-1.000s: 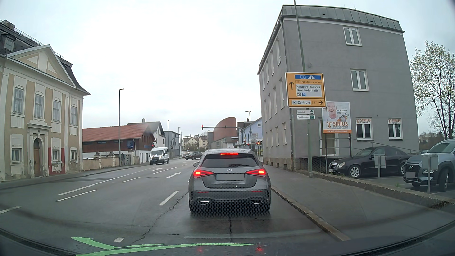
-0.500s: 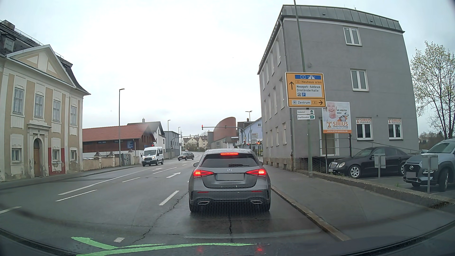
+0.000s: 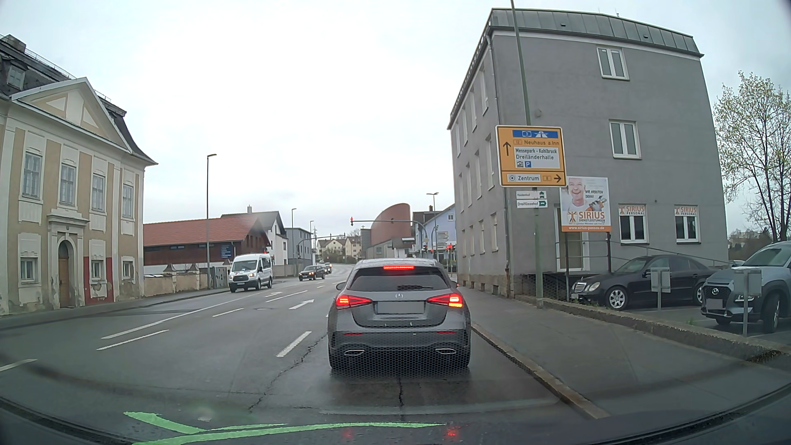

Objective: Follow the waypoints while adhering to traffic rules and regulations

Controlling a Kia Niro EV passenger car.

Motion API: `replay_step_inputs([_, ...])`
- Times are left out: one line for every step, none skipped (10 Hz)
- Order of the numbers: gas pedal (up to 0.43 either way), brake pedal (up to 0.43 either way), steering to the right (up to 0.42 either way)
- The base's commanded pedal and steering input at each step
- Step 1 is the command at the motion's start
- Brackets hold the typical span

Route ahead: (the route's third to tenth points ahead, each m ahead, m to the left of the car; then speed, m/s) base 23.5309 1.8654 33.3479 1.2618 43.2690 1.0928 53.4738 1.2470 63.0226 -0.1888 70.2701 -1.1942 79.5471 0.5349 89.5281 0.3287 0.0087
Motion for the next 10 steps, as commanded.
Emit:
replay_step_inputs([0.0, 0.226, -0.005])
replay_step_inputs([0.0, 0.226, -0.006])
replay_step_inputs([0.0, 0.226, -0.005])
replay_step_inputs([0.0, 0.226, -0.006])
replay_step_inputs([0.0, 0.226, -0.005])
replay_step_inputs([0.0, 0.226, -0.005])
replay_step_inputs([0.0, 0.226, -0.005])
replay_step_inputs([0.0, 0.226, -0.005])
replay_step_inputs([0.0, 0.232, -0.005])
replay_step_inputs([0.0, 0.232, -0.005])
